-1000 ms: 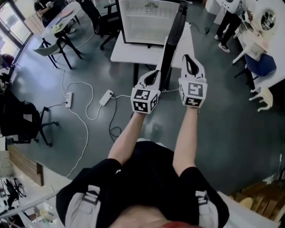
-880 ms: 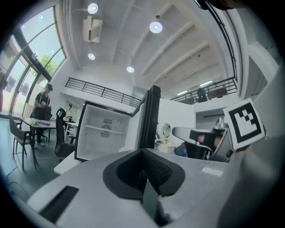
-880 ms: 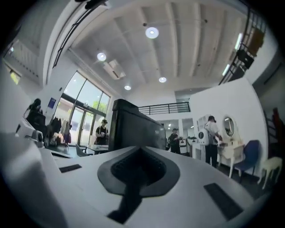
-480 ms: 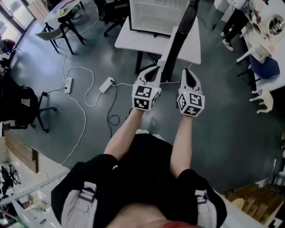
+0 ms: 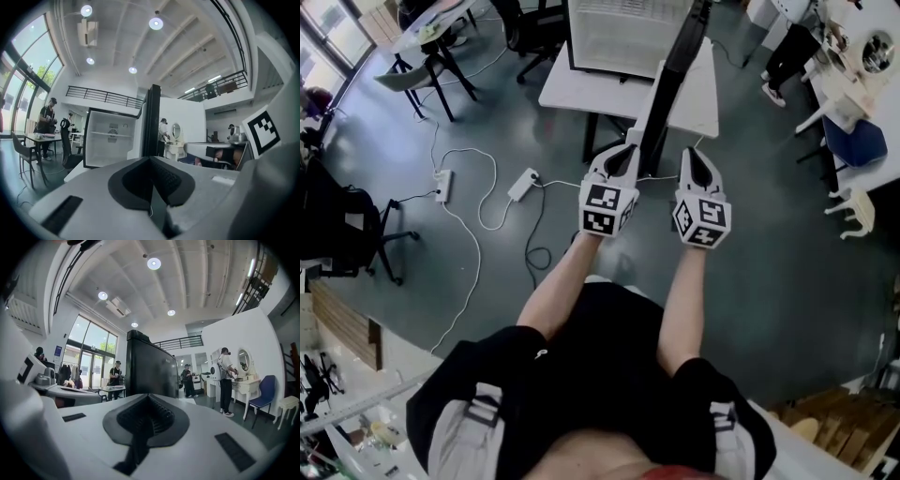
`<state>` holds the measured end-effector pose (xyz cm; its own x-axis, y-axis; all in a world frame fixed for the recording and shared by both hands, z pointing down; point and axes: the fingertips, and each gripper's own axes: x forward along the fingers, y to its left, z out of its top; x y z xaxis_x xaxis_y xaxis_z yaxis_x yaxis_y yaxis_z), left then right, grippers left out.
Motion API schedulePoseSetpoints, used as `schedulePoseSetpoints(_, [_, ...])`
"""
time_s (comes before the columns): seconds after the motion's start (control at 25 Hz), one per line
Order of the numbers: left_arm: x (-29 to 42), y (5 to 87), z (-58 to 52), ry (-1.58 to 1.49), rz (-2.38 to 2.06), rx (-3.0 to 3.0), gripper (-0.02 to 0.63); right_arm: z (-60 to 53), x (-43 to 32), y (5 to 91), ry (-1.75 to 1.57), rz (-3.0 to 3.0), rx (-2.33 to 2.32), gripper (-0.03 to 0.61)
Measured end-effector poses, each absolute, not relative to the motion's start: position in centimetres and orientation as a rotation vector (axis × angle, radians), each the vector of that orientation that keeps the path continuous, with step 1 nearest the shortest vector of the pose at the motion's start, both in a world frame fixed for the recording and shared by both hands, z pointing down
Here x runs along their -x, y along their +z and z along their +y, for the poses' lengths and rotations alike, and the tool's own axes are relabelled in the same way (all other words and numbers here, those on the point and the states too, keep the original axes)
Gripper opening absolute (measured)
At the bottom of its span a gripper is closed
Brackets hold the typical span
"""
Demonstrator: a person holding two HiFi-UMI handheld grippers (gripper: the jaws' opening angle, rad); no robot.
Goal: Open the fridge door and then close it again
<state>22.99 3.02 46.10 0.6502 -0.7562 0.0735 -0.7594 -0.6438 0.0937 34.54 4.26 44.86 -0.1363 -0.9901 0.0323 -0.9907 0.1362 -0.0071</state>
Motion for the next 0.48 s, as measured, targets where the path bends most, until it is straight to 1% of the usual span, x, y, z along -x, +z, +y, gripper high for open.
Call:
schedulePoseSetpoints(0.04, [-23.3, 46.4, 3.0, 0.058, -1.251, -2.761, 0.0, 4.2, -34.6, 44.7, 0.041, -2.362, -2.046, -0.006])
schedulePoseSetpoints(0.08, [-23.8, 46.7, 3.1, 0.074, -1.224, -2.769, 0.019, 4.1, -34.5, 44.6, 0.043, -2.377, -2.031, -0.006])
schedulePoseSetpoints(0.2, [-25.0, 47.9, 2.8, 0.144, -1.156, -2.76, 0.117, 2.4, -34.1, 44.0, 0.038, -2.429, -1.93, -0.006])
schedulePoseSetpoints(0.28, [-25.6, 47.9, 2.0, 0.176, -1.169, -2.746, 0.127, 0.9, -34.1, 42.7, -0.004, -2.44, -1.887, -0.006])
schedulePoseSetpoints(0.48, [-26.6, 46.8, 0.7, 0.192, -1.182, -2.774, 0.127, -1.7, -33.1, 37.8, -0.166, -2.5, -1.791, -0.006])
